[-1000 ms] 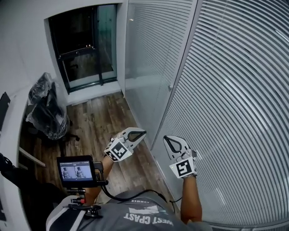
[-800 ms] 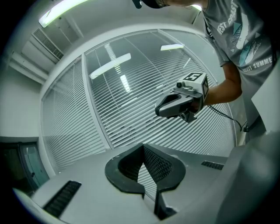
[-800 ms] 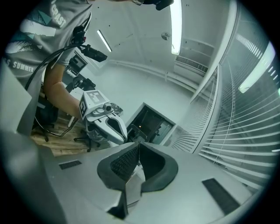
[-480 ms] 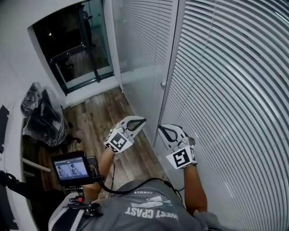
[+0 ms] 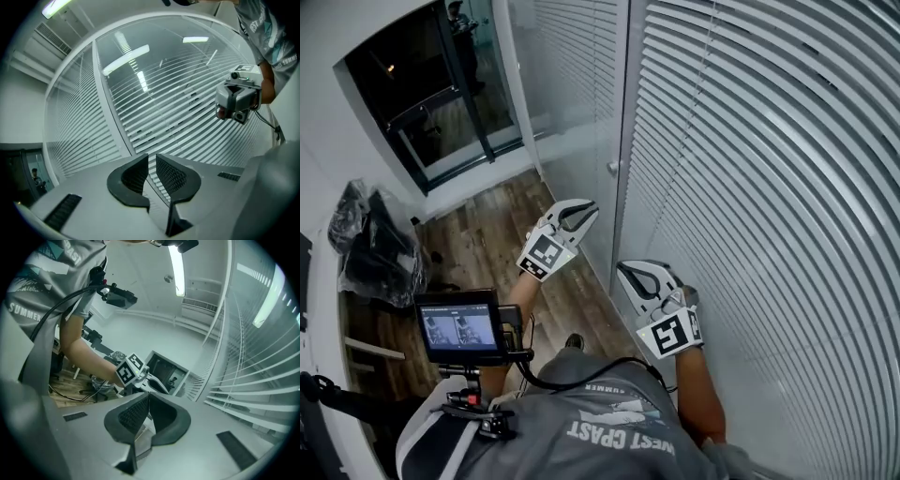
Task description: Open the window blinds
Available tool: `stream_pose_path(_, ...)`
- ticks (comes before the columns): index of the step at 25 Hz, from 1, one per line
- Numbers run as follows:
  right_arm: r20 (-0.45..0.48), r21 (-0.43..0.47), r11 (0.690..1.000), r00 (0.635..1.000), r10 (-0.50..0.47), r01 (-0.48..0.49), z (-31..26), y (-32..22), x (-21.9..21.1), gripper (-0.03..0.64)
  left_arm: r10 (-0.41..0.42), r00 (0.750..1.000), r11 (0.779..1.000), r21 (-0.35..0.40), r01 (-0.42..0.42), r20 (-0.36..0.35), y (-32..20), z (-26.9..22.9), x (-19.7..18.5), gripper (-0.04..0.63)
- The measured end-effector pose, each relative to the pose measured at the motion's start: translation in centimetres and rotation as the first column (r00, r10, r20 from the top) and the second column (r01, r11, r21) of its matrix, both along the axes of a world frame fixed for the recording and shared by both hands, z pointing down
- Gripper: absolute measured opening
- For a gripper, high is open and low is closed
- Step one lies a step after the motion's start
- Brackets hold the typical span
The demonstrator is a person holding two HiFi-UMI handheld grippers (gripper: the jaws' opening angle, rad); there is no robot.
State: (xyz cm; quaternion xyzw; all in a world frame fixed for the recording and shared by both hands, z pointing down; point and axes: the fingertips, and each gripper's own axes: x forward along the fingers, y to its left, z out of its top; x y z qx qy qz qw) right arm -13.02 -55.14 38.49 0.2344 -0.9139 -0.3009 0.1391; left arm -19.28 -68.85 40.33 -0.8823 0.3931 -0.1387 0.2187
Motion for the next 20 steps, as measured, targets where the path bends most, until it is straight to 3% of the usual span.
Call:
stream_pose_path(4, -0.005, -0.009, 0.999, 0.999, 0.048, -0.048, 0.1, 0.6, 1.1, 0.003, -0.025, 1.000, 1.000, 0.014, 0.025, 0.014, -3.4, -0.1, 0.0, 0.104)
stream_pose_path(11, 0.005, 0.008, 0.992, 0.992, 0.125, -0.125, 0.3, 2.6, 1.7, 0.003, -0.083, 0.984, 0.996, 0.024, 0.080, 0.155, -6.0, 2.9, 0.1, 0.124)
stream_pose_path(16, 0.010, -0.004, 0.989, 0.989, 0.145, -0.145, 1.3, -0.1, -0.3, 0.003, -0.040, 0.963, 0.995, 0.097, 0.014, 0.267, -9.0, 4.4, 0.2, 0.137)
stream_pose_path(20, -0.001, -0.024, 0.986, 0.986, 0.166, -0.166, 0.3, -2.6, -1.6, 0.003, 0.012, 0.920, 0.984, 0.160, -0.080, 0.391, -10.8, 3.8, 1.0, 0.140)
